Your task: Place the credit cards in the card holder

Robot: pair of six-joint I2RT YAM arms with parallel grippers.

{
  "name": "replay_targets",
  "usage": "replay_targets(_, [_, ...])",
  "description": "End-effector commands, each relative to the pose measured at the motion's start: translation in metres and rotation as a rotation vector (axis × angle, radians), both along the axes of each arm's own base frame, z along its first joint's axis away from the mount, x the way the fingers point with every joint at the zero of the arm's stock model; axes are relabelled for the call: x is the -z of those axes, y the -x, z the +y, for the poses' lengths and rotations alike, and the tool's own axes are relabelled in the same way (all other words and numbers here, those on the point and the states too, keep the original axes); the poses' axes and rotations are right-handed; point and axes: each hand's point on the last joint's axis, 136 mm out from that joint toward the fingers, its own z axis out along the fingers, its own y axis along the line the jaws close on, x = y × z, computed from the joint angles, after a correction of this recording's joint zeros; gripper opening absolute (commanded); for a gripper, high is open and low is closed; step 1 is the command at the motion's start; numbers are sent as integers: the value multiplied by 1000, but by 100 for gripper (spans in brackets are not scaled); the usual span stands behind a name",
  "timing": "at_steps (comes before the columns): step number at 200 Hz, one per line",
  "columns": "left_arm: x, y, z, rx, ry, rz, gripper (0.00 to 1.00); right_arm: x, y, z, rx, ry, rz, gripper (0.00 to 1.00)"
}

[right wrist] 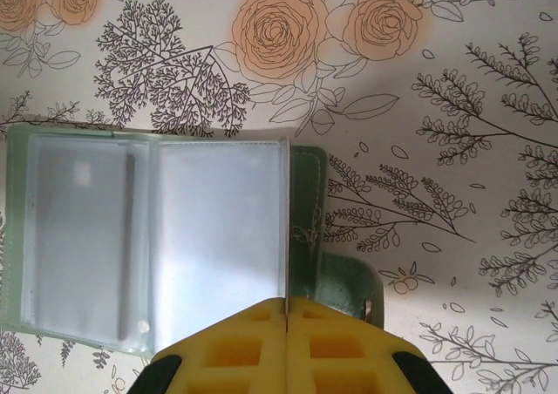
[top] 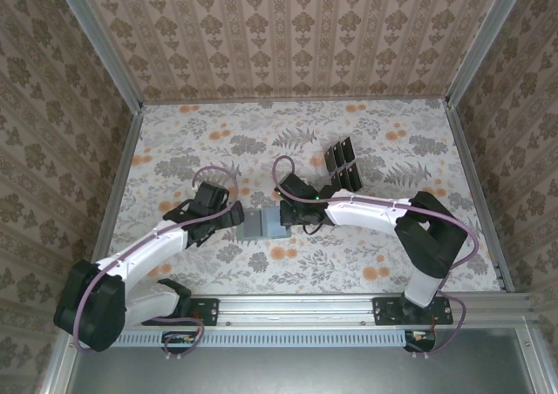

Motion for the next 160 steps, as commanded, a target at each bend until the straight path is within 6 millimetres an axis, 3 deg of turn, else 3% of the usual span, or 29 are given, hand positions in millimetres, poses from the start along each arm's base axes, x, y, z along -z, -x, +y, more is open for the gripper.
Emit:
replay_targets(1, [1,-1,-9,69,-27,7,100,-21,7,0,-18,-41,0,0])
replay_targets(33, [5,-1,-17,138,-97,18,100,-48,11,19,-24,-186,-32,0])
replay_targets(63, [12,-1,-26,177,-131,35,100,-55,12,37,-28,-285,-33,0])
replay_targets(115, [16,-3,-31,185,-152,42,100,-28,11,57,-31,-317,6,0])
replay_targets(160, [14,-3,-35,194,-158,36,100,1,11,47,-1,-278,22,0])
